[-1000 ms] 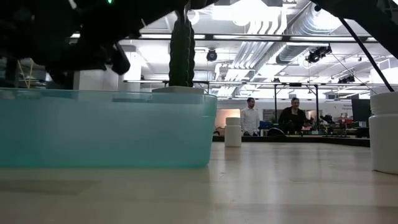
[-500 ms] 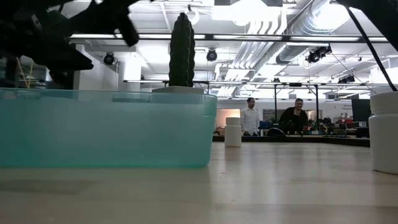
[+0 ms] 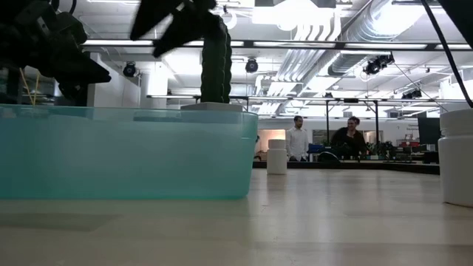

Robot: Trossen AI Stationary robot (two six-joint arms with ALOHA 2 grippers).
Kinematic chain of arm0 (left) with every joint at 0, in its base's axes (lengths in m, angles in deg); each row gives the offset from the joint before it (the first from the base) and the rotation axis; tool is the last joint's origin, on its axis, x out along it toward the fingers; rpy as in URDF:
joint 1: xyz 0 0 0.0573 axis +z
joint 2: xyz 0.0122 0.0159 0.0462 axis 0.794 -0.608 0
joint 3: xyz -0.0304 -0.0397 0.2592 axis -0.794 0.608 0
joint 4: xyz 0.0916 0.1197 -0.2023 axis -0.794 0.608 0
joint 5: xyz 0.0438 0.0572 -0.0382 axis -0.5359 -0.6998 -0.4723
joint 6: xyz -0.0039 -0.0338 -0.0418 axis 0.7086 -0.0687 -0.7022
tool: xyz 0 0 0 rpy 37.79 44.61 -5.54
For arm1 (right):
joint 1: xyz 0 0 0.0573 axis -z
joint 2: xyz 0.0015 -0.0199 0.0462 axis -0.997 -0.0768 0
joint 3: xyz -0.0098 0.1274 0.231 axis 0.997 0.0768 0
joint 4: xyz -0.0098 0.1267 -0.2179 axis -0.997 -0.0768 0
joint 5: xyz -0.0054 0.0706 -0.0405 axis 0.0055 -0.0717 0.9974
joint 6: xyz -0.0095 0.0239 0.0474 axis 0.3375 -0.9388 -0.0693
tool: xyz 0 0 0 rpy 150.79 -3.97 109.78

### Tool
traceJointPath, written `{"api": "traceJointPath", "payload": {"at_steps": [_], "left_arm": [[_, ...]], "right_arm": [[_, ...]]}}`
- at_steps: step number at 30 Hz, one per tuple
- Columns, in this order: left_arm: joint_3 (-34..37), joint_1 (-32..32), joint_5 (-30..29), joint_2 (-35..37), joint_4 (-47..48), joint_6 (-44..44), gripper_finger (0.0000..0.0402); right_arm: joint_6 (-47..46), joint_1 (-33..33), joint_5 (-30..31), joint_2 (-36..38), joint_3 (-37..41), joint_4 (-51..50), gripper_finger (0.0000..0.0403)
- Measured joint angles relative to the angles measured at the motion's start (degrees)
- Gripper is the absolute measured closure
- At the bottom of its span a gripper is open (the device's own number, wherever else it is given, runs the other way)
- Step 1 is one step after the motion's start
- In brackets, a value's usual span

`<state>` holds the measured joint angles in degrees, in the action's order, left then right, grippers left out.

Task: Pick and place pill bottles into a basket
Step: Put the white pill bottle into the green bin

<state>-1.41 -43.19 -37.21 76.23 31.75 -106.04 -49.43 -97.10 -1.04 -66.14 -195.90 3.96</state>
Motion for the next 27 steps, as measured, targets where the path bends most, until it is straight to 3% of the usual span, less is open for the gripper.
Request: {"api": "traceJointPath", "payload": {"at_steps": [16,27], "left_arm": [[0.0,0.0,0.1,0.0,0.0,0.0,0.0305],[0.0,0.0,0.1,0.0,0.0,0.0,0.0305]], "right_arm": [[-23.7,0.0,3.6,1.2,0.0,-24.5,0.0197],[-34.1,0.5,6.1,1.2,0.0,-39.9,0.0197]]}}
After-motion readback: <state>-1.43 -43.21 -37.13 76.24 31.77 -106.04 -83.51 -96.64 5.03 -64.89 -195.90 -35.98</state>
